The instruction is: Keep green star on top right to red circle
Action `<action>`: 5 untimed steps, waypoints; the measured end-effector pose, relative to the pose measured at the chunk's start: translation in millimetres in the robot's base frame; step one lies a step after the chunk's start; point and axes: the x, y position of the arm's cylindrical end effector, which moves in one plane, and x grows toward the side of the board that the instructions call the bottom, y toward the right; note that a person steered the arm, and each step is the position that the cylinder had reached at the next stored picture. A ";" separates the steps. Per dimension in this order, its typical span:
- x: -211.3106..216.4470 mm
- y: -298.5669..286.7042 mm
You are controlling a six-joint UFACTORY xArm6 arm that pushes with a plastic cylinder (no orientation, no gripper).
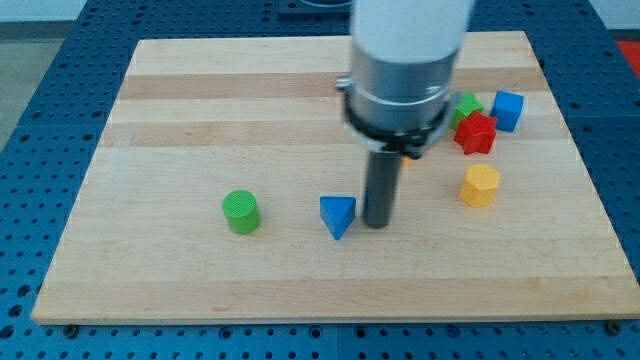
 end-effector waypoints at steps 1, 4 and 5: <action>-0.1 -76.3; -14.7 -53.2; -65.2 -51.8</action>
